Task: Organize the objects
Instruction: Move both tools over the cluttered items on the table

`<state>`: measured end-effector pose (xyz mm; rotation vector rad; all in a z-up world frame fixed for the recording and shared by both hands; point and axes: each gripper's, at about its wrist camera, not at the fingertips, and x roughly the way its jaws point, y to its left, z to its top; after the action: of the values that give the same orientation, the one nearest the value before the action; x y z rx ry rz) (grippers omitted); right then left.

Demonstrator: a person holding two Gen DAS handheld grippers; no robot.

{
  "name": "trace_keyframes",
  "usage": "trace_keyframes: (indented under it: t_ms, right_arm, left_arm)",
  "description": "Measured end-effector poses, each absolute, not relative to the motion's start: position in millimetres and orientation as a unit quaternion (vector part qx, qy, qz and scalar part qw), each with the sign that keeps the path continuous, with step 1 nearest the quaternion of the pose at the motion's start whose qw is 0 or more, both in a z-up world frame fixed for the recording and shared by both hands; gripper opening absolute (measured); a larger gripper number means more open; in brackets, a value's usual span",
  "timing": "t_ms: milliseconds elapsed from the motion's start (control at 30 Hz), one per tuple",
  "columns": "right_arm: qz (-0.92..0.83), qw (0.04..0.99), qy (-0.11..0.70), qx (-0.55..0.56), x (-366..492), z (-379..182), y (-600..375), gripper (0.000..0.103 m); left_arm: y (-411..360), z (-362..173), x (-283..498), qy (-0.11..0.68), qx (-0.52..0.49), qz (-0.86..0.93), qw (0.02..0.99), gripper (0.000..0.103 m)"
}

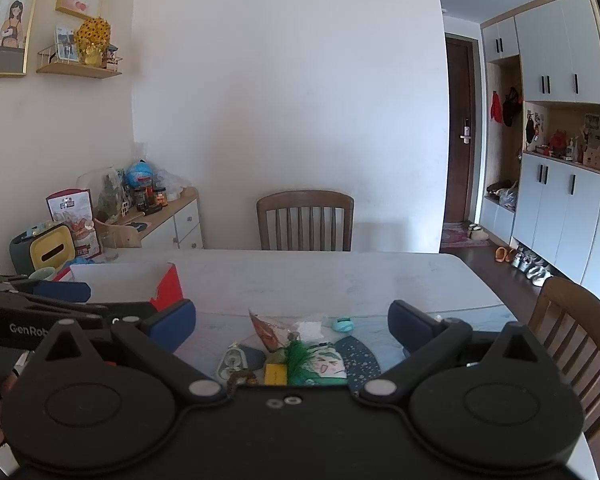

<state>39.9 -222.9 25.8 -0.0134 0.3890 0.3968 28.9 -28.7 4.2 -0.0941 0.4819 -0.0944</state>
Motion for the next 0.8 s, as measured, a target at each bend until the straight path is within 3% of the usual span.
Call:
trace_keyframes:
  t_ms: [367, 800]
  right_arm:
    - [0.229, 0.952, 0.200, -0.029, 82.6, 22.7, -255.5, 0.100]
    - [0.211, 0.940, 0.270, -0.009, 163.4, -13.8, -315.9, 0.092]
  left_arm:
    - [-68.0, 1.9, 58.2, 0.250, -0.050, -0.009, 0.967, 0.103]
    - [-82.1, -46.9, 103.3, 0.341, -0.058, 0.029, 0.938, 0.103]
